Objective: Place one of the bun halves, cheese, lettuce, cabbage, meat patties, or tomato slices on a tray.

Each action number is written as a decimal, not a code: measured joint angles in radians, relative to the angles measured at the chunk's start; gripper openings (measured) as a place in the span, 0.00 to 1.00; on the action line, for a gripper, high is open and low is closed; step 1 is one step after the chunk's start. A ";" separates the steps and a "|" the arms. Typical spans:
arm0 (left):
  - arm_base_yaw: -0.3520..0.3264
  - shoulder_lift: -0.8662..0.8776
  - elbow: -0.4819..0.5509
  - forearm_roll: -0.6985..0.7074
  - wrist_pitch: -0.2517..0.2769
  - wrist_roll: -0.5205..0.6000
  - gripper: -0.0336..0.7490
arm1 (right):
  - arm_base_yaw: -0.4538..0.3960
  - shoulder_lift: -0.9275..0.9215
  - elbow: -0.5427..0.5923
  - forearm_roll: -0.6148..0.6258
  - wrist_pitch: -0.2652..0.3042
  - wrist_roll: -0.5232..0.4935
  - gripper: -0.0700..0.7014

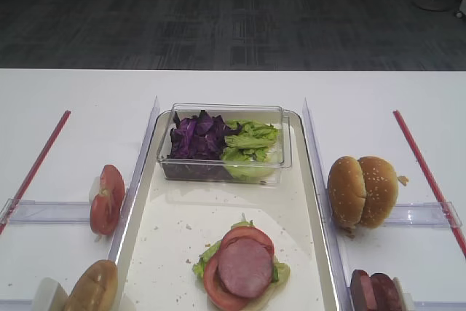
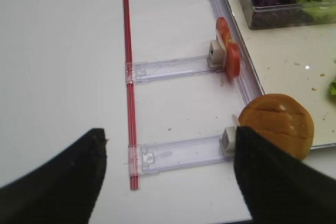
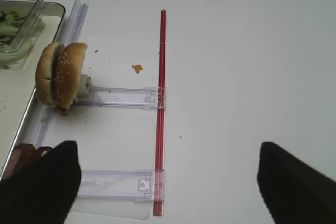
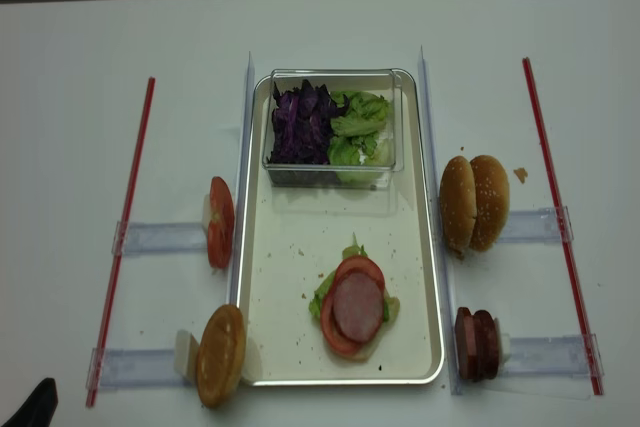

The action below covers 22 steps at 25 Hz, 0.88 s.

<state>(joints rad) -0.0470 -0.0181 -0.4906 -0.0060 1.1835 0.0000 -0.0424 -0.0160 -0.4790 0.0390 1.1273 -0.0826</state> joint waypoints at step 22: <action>0.000 0.000 0.000 0.000 0.000 0.000 0.65 | 0.000 0.000 0.000 0.000 0.000 0.000 0.99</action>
<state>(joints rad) -0.0470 -0.0181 -0.4906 -0.0060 1.1835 0.0000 -0.0424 -0.0160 -0.4790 0.0390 1.1273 -0.0826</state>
